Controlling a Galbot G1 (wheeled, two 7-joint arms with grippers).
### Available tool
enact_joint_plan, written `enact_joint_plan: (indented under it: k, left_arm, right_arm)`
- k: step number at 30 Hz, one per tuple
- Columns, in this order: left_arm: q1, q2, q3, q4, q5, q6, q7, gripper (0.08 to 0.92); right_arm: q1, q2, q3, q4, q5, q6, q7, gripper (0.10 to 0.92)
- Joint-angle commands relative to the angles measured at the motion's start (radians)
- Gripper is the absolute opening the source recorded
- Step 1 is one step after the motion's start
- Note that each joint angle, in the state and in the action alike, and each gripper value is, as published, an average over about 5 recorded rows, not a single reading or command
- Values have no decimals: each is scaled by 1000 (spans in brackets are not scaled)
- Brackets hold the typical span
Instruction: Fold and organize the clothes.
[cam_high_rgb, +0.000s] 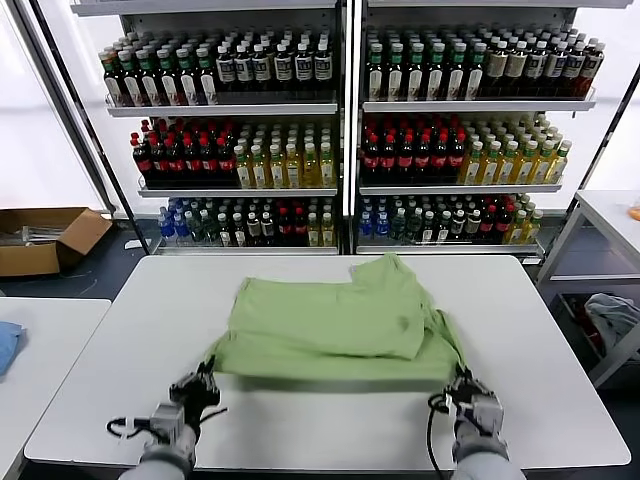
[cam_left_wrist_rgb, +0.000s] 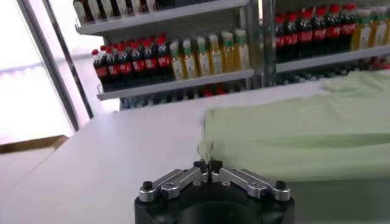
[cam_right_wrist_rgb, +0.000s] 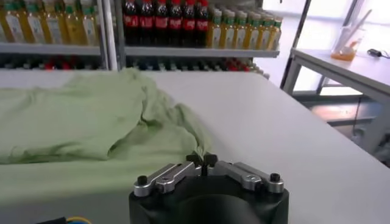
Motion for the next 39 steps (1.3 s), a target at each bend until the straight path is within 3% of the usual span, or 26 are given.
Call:
enact_joint_plan:
  k: [1,5,8,18,26,32,39]
  left_arm:
    - [324,-5,40,-90,91,-39,-45,85]
    - [311,-24,45,-85,94,-45,-52,96]
    - [303,-29,39,-118,79,-46,-49,157]
    - [142,-102,-25,-94,66,-63,-30,443]
    - [33,-84,-67,-67,18,-18,-6,677]
    - [-18,-60,-62,-32,-9,1,1,811]
    - [-136,-8,-62,45,-77,42,7,823]
  right_arm:
    - [-193,-16,6,72,-43,9,22,134]
    - [-194,-15,2,82,-47,13,18,198]
    - [-190,-20,9,110,-50,23,7,284]
    - [4,27,1,-10,-166,54,-64,570]
    - [193,26,-30,-117,-190,-22,-85,789]
    - [335,37,-90,-214,-200,-27,-79,822]
    - [538,111,-156,-398,-198,-26,-73,823]
